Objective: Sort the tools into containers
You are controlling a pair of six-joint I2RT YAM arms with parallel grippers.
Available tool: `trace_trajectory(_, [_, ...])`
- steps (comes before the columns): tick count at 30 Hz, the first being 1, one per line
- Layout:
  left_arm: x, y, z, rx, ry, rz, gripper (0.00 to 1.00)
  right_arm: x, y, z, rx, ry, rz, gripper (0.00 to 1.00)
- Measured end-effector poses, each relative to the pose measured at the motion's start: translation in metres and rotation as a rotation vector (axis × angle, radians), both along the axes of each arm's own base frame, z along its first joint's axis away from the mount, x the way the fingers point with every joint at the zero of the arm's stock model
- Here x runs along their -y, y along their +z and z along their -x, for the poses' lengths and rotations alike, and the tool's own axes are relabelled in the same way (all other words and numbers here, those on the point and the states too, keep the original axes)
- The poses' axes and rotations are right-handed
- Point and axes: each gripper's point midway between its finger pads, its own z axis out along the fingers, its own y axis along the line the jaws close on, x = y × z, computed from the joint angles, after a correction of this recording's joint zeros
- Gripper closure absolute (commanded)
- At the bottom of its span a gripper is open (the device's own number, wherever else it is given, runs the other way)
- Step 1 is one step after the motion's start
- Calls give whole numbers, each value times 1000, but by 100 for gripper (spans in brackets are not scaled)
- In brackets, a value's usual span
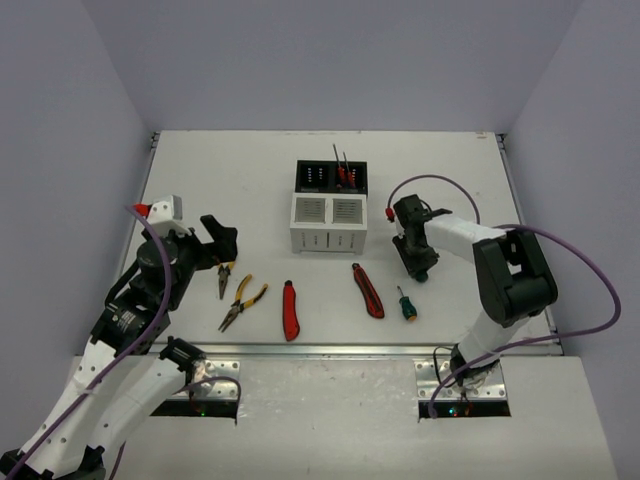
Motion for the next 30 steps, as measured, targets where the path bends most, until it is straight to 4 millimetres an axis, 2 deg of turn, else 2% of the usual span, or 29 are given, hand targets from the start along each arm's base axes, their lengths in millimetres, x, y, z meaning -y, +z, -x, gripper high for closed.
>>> trace_trajectory(4, [0,0,0,0,0,0,0,1,9,3,34,-37,-12,100])
trace_trajectory(7, [0,0,0,-1,0,0,0,-7,37,-5,133,-63,-77,100])
trace_trajectory(10, [0,0,0,-2,0,-1,0,-34,99,-30,348,-55,-259,100])
trace_trajectory(14, [0,0,0,-2,-1,-1,0,-97,187,-65,618,119,-597,100])
trace_trajectory(17, [1,-1,-1,-3,-2,-1,0,-147,229,-79,713,305,-784,100])
trace_trajectory(20, [2,-2,-2,-9,-7,-2,0,-191,245,-97,718,432,-890,100])
trace_trajectory(23, [3,-5,-3,-20,-10,-9,0,-227,250,-137,707,465,-950,100])
trace_trajectory(26, [4,-6,-4,-27,-12,-13,0,-248,247,-179,705,448,-970,100])
trace_trajectory(30, [3,-5,-3,-23,-12,-10,0,-264,222,-215,685,419,-925,100])
